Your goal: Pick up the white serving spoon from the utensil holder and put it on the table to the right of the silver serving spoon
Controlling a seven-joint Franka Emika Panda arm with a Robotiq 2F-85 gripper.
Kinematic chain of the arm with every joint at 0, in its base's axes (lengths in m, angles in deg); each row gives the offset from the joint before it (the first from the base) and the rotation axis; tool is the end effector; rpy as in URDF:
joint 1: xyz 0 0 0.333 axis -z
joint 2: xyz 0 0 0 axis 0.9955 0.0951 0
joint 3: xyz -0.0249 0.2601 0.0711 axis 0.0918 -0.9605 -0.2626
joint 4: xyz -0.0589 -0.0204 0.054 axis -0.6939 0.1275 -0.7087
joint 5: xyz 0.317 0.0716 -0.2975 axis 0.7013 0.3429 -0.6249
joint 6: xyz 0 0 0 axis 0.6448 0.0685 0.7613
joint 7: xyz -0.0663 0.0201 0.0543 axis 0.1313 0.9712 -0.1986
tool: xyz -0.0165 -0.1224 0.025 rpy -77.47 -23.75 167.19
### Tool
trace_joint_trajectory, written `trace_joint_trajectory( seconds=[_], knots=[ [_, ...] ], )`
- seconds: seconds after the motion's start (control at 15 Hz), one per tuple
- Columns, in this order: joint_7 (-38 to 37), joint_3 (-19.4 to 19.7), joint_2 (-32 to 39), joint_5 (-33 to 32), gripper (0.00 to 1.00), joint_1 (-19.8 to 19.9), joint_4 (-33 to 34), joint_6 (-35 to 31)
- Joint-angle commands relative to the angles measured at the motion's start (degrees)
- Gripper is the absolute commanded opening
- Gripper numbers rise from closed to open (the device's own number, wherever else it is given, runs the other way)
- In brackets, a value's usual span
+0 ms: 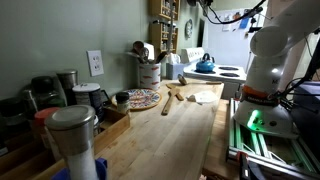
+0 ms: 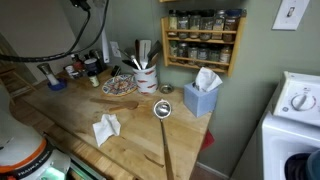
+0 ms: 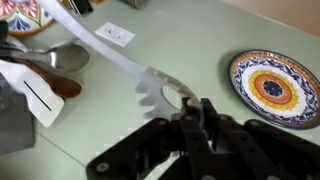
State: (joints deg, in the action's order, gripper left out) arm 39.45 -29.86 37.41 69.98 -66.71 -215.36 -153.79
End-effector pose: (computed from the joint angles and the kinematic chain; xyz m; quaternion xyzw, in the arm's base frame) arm 0.4032 -0.1900 0.5885 -0.8221 0.1040 -0.2744 0.4880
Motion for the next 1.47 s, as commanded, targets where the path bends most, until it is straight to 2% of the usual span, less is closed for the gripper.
trace_joint_trajectory(
  seconds=[0.0,0.33,0.67,1.07,1.4],
  knots=[
    [-6.7,-1.9,-2.9,-9.3,0.03,1.2,-1.3,3.9],
    [-11.2,-5.1,-5.2,-24.7,0.03,1.6,-2.8,1.1],
    [-14.2,-8.2,-5.2,-38.1,0.03,0.4,-6.9,-9.0],
    [-22.4,-11.2,-1.9,-55.5,0.03,1.5,-10.8,-20.4],
    [-32.1,-14.9,1.7,-69.4,0.03,1.8,-12.6,-19.1]
  ],
)
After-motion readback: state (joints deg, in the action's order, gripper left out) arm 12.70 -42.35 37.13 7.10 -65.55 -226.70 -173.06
